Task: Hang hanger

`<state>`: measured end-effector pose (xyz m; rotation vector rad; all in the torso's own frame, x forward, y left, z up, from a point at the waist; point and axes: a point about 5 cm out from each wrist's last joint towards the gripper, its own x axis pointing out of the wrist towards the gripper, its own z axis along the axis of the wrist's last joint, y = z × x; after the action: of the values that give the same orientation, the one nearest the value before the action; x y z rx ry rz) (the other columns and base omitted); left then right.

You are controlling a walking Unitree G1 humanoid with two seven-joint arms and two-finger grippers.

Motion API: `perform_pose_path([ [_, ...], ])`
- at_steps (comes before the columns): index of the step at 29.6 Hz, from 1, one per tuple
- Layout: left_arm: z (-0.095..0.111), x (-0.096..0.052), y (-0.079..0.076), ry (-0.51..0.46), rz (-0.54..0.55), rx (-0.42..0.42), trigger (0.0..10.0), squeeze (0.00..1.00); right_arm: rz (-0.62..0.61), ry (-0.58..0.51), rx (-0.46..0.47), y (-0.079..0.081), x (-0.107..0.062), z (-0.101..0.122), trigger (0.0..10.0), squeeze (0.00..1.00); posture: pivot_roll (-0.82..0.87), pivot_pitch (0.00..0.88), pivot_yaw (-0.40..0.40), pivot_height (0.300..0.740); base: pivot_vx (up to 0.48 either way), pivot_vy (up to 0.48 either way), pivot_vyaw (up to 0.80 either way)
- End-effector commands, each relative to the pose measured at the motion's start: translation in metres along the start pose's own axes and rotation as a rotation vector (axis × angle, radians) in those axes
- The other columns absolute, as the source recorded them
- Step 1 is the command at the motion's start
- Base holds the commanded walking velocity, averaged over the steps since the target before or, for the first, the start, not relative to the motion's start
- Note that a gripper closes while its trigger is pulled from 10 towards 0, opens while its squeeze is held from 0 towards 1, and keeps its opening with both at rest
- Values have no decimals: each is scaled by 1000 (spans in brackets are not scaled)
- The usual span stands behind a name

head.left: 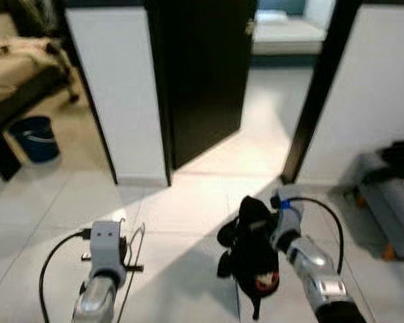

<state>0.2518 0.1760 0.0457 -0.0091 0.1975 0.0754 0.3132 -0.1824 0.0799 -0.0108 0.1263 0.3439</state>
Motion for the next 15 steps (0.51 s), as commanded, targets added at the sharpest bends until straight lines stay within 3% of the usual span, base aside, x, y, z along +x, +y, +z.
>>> perform_pose_path([
  [1, -1, 0, -2, -4, -15, 5, 10000, 0, -1, -6, -12, -1, -2, -2, 10000, 0, 5, 0, -13, 740, 0, 0, 800],
  [4, 8, 7, -5, -51, -67, -3, 10000, 0, -21, -17, -9, -3, -7, -4, 10000, 0, -19, 0, 15, 740, 0, 0, 800],
  [15, 17, 10, 3, -93, -73, -45, 10000, 0, -47, -34, -13, -12, -14, -4, 10000, 0, -17, 0, 33, 740, 0, 0, 800],
])
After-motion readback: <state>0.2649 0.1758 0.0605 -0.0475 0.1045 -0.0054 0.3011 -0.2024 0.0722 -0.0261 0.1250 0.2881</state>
